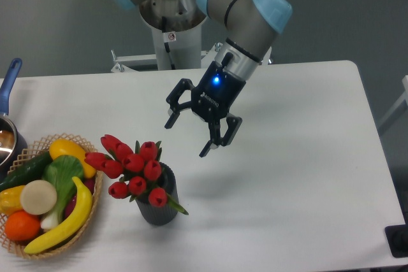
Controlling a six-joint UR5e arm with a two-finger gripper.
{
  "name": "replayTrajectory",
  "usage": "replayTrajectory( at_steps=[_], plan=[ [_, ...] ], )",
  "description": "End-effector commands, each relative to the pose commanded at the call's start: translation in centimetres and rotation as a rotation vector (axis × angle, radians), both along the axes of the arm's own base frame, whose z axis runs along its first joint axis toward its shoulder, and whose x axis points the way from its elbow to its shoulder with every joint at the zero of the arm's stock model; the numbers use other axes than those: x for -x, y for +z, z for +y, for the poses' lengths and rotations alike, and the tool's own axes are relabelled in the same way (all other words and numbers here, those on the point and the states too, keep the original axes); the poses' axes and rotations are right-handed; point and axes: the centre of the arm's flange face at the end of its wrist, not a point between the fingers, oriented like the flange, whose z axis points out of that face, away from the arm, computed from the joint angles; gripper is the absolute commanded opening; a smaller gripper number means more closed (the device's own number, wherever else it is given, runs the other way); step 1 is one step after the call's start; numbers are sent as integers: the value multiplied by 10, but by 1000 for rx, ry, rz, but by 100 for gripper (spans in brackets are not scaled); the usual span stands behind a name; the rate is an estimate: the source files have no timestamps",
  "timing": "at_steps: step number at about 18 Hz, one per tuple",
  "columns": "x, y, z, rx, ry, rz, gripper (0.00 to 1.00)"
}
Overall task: Pick up the flowers from the vase
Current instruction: 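Move the open gripper over toward the red tulip stems, then lower the open gripper around the tulip stems above the vase rim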
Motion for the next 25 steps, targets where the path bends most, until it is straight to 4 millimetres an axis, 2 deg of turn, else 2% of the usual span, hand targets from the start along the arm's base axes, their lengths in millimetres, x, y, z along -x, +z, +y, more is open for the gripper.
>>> replayTrajectory(
  at_steps=[9,15,25],
  plan=[
    [1,-25,25,-11,-38,15,100],
    [-17,-28,47,-14,-89,23,100],
    [-25,-37,56,-4,-107,5,100]
  ],
)
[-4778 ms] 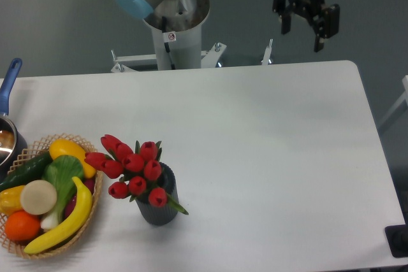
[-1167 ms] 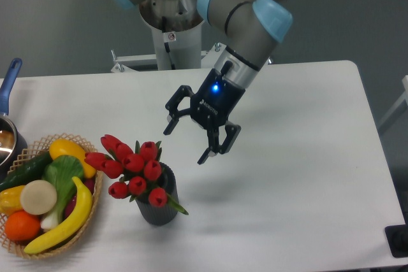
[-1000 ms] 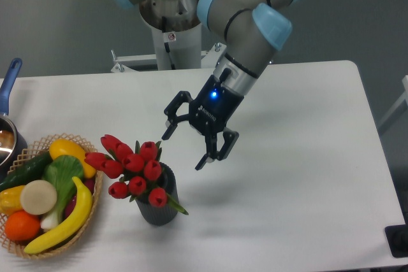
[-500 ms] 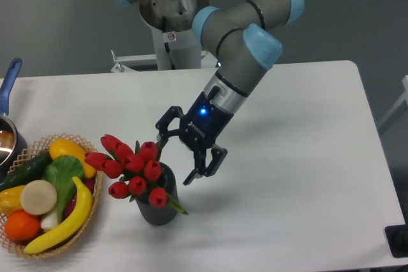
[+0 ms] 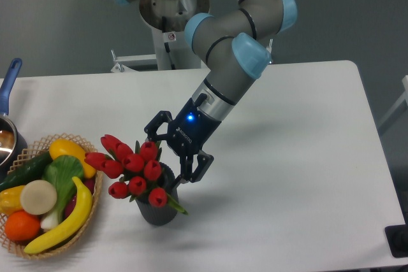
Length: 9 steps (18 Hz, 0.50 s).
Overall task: Pick up the flowers from the vase
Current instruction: 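Lower the open gripper around the tulip stems above the vase rim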
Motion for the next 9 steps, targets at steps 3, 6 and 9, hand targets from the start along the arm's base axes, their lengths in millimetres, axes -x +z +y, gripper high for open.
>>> replayTrajectory(
  at_steps=[3,6,9],
  plan=[
    [-5,-3,6,2,-14,-2,100],
    [-5,-3,10,1,-18,-5,100],
    [-12,-7,17,4,-36,-7,100]
  ],
)
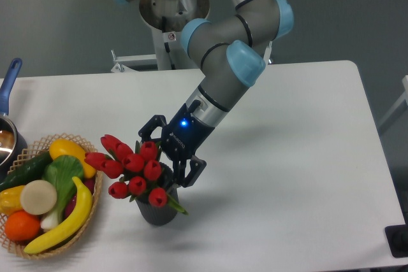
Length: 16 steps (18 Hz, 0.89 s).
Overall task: Pick up the flowers from the vase
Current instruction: 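Lower the open gripper around the tulip stems above the vase rim, then close the gripper on the red tulip stems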
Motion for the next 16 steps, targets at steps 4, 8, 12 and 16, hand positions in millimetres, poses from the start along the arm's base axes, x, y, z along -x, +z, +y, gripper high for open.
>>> replayTrajectory(
  at_steps=[4,8,12,16],
  plan=[
    [-1,0,0,1,-1,-1,100],
    [-2,2,0,-1,-1,1,89],
    [-1,5,-1,-5,2,5,64],
    [0,7,-1,1,17,-8,56]
  ],
)
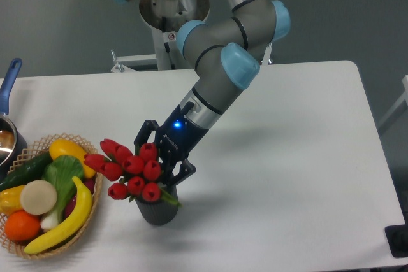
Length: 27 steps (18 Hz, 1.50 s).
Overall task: Pick up the flowers from the vase
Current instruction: 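Close the gripper on the red tulip stems, then lift the tulip bunch straight up out of the dark vase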
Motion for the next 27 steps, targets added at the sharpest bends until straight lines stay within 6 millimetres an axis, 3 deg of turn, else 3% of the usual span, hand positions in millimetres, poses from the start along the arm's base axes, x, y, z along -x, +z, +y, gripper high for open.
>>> replayTrajectory(
  at_steps=[1,3,11,16,27],
  plan=[
    [0,1,0,0,2,-1,48],
    [0,1,0,2,5,-4,44],
    [5,7,-3,-4,18,1,44],
    [16,33,-9,-21,72,-12,45],
    [11,69,-19,-14,175,-87,46]
  ],
)
